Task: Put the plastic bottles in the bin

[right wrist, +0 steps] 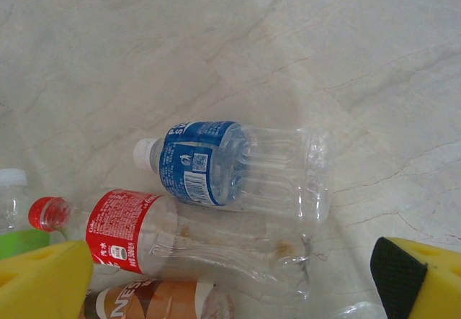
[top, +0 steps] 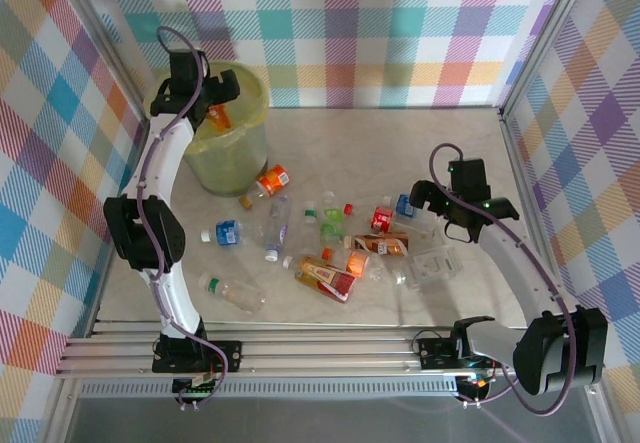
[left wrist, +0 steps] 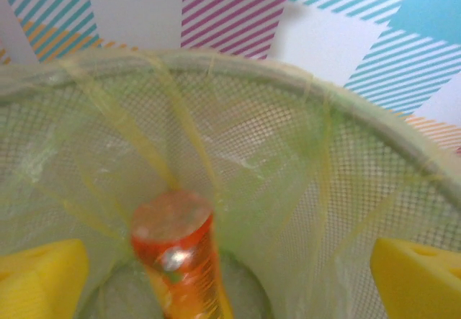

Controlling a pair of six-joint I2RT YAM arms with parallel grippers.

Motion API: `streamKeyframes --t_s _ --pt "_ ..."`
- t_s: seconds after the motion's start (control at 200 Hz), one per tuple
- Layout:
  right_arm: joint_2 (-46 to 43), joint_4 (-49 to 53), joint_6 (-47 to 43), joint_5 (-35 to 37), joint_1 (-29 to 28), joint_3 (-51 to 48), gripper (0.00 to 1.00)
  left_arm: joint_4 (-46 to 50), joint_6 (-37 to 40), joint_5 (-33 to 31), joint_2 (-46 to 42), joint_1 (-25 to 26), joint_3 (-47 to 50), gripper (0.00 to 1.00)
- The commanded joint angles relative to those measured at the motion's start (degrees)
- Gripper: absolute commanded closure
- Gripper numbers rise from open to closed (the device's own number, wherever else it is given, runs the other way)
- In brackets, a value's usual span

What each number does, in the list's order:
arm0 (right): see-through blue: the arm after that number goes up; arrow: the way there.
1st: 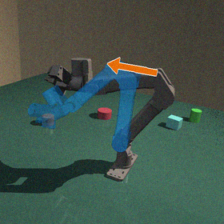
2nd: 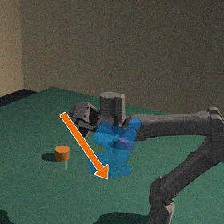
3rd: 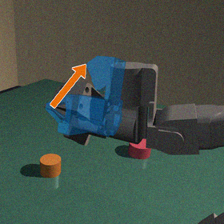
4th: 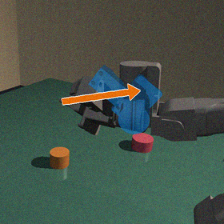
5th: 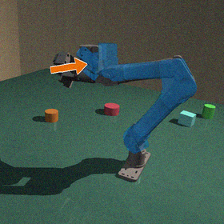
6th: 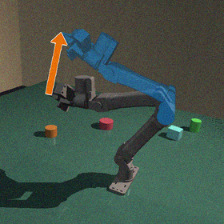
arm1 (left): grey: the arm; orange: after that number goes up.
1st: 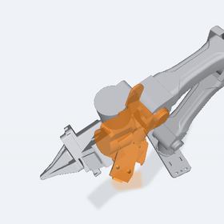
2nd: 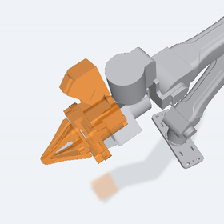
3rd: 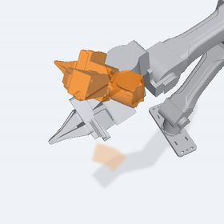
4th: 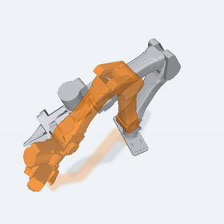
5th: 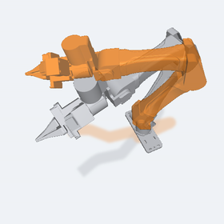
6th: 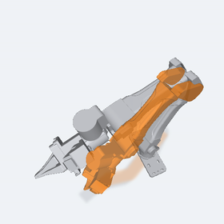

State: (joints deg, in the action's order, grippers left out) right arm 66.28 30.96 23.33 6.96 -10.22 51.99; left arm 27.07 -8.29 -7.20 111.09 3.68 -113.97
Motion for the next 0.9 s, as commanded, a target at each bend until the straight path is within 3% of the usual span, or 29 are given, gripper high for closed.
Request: streamKeyframes --t_s 0.0,0.24,0.435,0.715,0.895 --pt "0.3 0.0 -1.0 1.3 -0.2 1.7 0.0 3.2 -1.0 -0.5 -0.2 0.8 -5.7 0.0" --pt "0.0 0.6 -2.9 2.2 -0.2 2.8 0.0 8.6 -4.8 -0.8 -5.6 2.1 -9.9 0.0" --pt "-0.2 1.2 -3.5 2.1 -0.2 3.1 0.0 16.2 -11.6 -2.1 -15.2 2.4 -6.9 0.0" --pt "-1.0 1.2 -3.8 2.0 -0.2 2.5 0.0 12.0 -27.5 -0.2 -46.4 3.0 30.3 0.0" --pt "-1.1 1.3 -4.3 1.9 -0.2 2.7 0.0 19.6 -38.5 -1.8 -63.6 3.7 47.2 0.0"
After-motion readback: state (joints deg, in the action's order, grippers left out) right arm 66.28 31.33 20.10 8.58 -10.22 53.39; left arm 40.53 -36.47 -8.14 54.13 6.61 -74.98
